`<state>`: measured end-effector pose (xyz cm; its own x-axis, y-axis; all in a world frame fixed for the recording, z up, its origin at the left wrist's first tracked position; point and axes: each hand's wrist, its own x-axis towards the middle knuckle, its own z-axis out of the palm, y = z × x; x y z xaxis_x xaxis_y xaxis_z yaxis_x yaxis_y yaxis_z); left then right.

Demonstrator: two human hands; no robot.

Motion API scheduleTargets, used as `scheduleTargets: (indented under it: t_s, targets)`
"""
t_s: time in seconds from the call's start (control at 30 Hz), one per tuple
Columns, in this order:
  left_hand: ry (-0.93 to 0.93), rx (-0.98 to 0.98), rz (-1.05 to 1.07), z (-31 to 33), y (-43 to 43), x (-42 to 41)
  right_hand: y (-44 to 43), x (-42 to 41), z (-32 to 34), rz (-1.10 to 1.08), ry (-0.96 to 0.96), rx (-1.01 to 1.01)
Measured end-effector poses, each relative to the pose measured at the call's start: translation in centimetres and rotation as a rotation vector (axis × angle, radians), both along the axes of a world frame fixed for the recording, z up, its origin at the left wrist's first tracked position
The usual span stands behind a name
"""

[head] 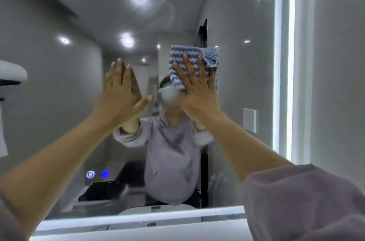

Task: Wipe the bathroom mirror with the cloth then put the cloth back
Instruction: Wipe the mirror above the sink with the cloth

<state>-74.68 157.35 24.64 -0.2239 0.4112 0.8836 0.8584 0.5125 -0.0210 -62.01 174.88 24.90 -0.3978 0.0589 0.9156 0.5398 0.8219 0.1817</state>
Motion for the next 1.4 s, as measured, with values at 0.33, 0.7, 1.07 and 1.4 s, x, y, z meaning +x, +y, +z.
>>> scheduleTargets:
  t_s: [0.33,0.7,1.07,1.4]
  targets:
    - [0.090,0.025,0.050,-1.5,1.1,-1.7,3.5,3.6,3.0,-0.020,-0.211,0.308]
    - [0.097,0.022,0.036,-1.8,1.1,-1.6,8.7,6.9,6.6,-0.145,0.063,0.086]
    - [0.092,0.060,-0.014,-1.8,1.3,-1.6,6.7,4.4,6.4,-0.119,0.374,-0.238]
    - [0.061,0.070,-0.017,-1.6,1.2,-1.1,-5.1,-6.3,4.8,0.021,-0.017,0.211]
